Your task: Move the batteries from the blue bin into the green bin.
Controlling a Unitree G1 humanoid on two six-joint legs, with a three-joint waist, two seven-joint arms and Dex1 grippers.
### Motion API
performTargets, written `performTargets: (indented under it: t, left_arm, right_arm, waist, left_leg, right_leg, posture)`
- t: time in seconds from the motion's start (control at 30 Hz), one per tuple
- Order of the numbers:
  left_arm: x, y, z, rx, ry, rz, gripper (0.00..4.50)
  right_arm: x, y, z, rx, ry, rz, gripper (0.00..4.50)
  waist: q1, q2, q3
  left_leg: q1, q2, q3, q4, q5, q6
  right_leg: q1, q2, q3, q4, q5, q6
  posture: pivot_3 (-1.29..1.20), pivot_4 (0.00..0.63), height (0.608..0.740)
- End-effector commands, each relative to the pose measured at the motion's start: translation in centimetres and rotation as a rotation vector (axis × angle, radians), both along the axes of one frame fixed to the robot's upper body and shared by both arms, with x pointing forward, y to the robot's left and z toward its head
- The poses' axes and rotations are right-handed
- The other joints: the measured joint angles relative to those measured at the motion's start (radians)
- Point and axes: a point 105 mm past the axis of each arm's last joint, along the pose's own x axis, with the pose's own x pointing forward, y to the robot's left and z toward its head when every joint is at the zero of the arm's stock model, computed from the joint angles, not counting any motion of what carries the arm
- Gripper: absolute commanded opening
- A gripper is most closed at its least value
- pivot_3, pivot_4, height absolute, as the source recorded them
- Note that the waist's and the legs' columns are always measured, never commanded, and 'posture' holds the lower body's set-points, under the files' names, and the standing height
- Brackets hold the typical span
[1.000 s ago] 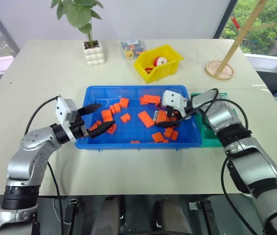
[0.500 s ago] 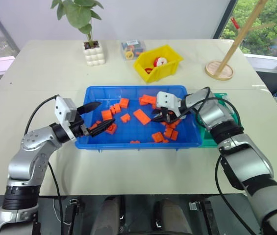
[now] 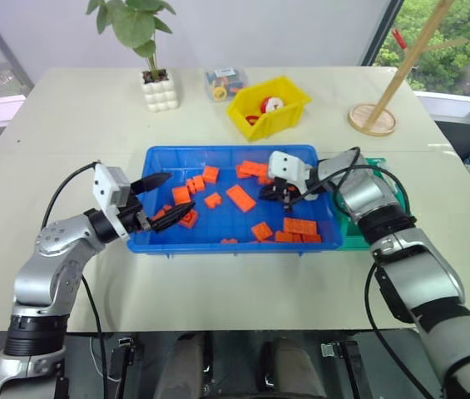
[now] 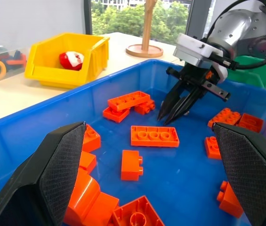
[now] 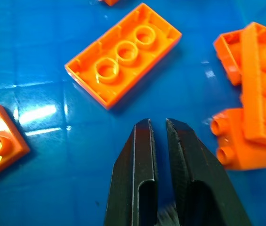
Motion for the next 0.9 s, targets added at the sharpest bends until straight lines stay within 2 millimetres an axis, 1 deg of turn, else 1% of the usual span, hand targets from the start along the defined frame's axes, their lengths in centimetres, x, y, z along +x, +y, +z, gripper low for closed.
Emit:
performTargets:
  t: [0.03,0.07,0.1,0.2,0.3,0.37,0.57,0.63,0.73,0.9]
  left_arm:
    - [-0.2,0.0,1.0,0.0,-0.046,-0.005,4.5]
    - [-0.2,0.0,0.9,0.0,-0.045,-0.005,4.5]
    - [-0.2,0.0,0.9,0.0,-0.044,-0.005,4.5]
    - [-0.1,0.0,0.8,-0.002,-0.041,-0.007,4.5]
    - [-0.1,-0.1,0.8,-0.003,-0.04,-0.009,4.5]
    - [0.0,-0.1,0.7,-0.004,-0.041,-0.009,4.5]
    - [0.1,-0.1,0.8,-0.009,-0.048,-0.002,4.5]
    - [0.2,-0.1,0.7,-0.007,-0.05,0.002,4.5]
    - [0.3,-0.2,0.4,-0.007,-0.049,0.005,4.5]
    - [0.5,-0.5,0.3,-0.021,-0.052,0.008,4.5]
  right_arm:
    - [0.1,-0.9,4.0,0.01,-0.101,0.026,1.91]
    - [0.2,-1.2,4.5,0.002,-0.121,0.017,2.34]
    - [0.2,-1.4,5.0,-0.012,-0.138,0.022,2.94]
    - [-0.2,-1.7,6.3,-0.01,-0.153,0.026,4.45]
    - [-0.6,-1.7,6.6,0.004,-0.144,0.017,4.45]
    - [-1.1,-1.9,6.4,0.009,-0.114,0.003,4.45]
    - [-2.1,-1.7,5.3,0.097,0.005,-0.121,4.45]
    - [-2.2,-1.9,4.8,0.129,0.047,-0.198,4.45]
    - [-2.0,-2.2,4.7,0.185,0.064,-0.31,4.45]
    - [-2.3,-2.3,4.4,0.233,0.095,-0.389,4.45]
  waist:
    - [0.001,0.0,0.0]
    - [0.001,0.0,0.0]
    - [0.0,0.0,0.0]
    - [-0.002,0.0,0.0]
    - [-0.004,0.0,0.0]
    - [-0.002,0.0,0.0]
    - [0.003,0.0,0.0]
    - [0.002,0.0,0.0]
    - [0.001,0.0,0.0]
    - [0.002,0.0,0.0]
  left_leg:
    - [0.0,0.0,0.0,0.0,0.0,0.0]
    - [0.0,0.0,0.0,0.0,0.0,0.0]
    - [0.0,0.0,0.0,0.0,0.0,0.0]
    - [0.0,0.0,0.0,-0.001,0.0,0.0]
    - [0.0,0.0,0.001,-0.002,0.0,0.0]
    - [0.0,0.0,0.001,-0.002,0.0,0.0]
    - [0.0,0.0,0.001,-0.001,0.0,0.0]
    - [0.0,0.0,0.001,-0.002,0.0,0.0]
    - [0.0,0.0,0.001,-0.002,0.0,0.0]
    - [0.0,0.0,0.001,-0.002,0.0,0.0]
  right_leg:
    - [0.0,0.0,0.0,0.0,0.0,0.0]
    - [0.0,0.0,0.0,0.0,0.0,0.0]
    - [0.0,0.0,0.0,0.0,0.0,0.0]
    - [0.0,0.0,0.0,-0.001,0.0,0.0]
    - [-0.001,0.0,0.0,-0.001,0.0,0.0]
    - [-0.001,0.0,0.0,-0.001,0.0,0.0]
    - [0.0,-0.001,0.0,-0.002,0.0,0.0]
    - [0.0,-0.001,0.0,-0.002,0.0,0.0]
    - [0.0,-0.001,0.0,-0.002,0.0,0.0]
    - [0.0,-0.001,0.0,-0.002,0.0,0.0]
  posture:
    - [0.0,0.15,0.739]
    - [0.0,0.15,0.739]
    - [0.0,0.15,0.739]
    - [0.0,0.15,0.739]
    - [0.0,0.15,0.739]
    - [0.0,0.15,0.739]
    - [0.0,0.15,0.739]
    - [0.0,0.15,0.739]
    - [0.0,0.15,0.739]
    - [0.0,0.15,0.739]
